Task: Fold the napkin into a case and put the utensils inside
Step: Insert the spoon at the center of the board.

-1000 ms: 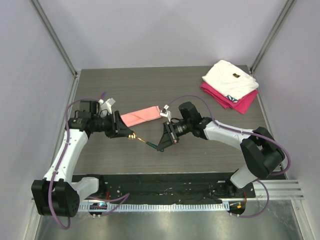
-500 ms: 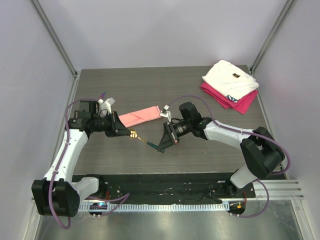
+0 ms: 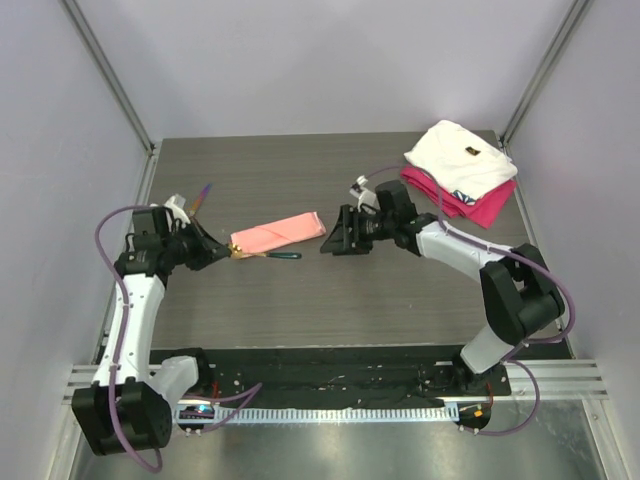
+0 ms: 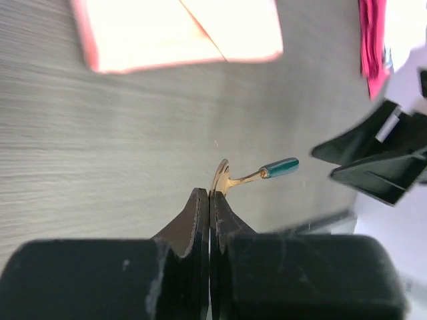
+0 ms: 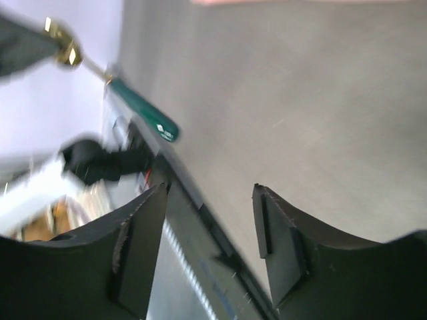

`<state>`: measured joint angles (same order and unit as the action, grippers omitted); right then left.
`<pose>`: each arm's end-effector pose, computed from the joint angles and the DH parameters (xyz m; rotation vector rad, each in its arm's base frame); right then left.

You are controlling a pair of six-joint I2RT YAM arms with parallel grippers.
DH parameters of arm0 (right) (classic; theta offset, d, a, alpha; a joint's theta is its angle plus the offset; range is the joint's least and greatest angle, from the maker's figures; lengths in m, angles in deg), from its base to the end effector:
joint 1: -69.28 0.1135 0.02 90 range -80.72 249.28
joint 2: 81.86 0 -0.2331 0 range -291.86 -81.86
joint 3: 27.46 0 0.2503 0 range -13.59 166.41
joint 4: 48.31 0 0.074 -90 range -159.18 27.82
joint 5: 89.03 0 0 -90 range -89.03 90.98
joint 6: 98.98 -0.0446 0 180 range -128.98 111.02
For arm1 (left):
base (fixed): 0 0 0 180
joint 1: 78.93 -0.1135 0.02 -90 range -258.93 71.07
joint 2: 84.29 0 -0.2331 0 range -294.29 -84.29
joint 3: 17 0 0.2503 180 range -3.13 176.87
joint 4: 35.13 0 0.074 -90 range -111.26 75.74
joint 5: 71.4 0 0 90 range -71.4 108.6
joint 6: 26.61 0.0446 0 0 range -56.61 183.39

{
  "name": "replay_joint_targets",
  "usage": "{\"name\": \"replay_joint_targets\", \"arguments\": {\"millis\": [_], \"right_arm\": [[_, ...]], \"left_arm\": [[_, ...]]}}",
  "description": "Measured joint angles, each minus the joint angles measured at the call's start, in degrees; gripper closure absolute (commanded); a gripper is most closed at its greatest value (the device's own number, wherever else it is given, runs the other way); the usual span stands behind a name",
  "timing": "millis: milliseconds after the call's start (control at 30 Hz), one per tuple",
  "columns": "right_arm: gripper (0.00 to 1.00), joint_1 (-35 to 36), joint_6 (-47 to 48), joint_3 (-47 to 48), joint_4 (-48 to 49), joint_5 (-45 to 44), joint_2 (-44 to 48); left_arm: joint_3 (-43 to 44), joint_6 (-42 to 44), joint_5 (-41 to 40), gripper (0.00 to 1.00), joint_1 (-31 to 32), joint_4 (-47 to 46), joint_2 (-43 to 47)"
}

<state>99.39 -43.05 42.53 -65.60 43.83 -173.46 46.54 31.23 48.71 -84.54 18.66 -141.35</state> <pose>0.2808 0.1979 0.1873 -0.3660 2.4069 1.4033 0.2194 -0.0009 0.2546 -0.5389 2.3561 -0.8450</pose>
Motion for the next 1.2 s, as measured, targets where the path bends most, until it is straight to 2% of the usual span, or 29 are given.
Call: {"name": "replay_joint_targets", "arguments": {"millis": [133,333,400,467,533,667,867,1200], "right_arm": [[0.36,-5.1,-0.6,3.1,-0.6,-7.3,-2.1],[0.39,-8.0,-0.6,8.7,-1.0,-11.6,-9.3],[0.41,-8.1,-0.6,10.1,-1.0,-12.4,-12.0],[0.51,-8.1,-0.6,11.4,-1.0,-12.9,-14.4],[0.6,-8.3,-0.6,13.4,-1.0,-13.1,-17.0],[0.69,-8.8,-0.4,18.4,-1.2,-13.1,-22.3],[0.74,-9.1,-0.2,25.2,-1.5,-13.8,-27.5],[0.81,-9.2,-0.2,30.0,-1.8,-14.7,-33.5]], "left_arm": [[-2.3,-4.1,-4.8,1.0,-3.2,-4.0,-0.3],[-5.4,-8.2,-11.5,1.0,-6.1,-10.2,-2.6],[-5.8,-8.6,-13.3,1.0,-6.5,-12.1,-4.1],[-6.3,-9.3,-14.4,1.0,-6.8,-14.4,-5.9],[-6.7,-9.6,-14.9,1.0,-7.0,-16.4,-7.8],[-7.6,-10.4,-15.1,1.0,-7.2,-20.3,-11.7],[-7.7,-10.9,-15.1,1.0,-7.2,-23.1,-16.0],[-7.7,-11.4,-15.0,1.0,-7.2,-24.7,-18.8]]}}
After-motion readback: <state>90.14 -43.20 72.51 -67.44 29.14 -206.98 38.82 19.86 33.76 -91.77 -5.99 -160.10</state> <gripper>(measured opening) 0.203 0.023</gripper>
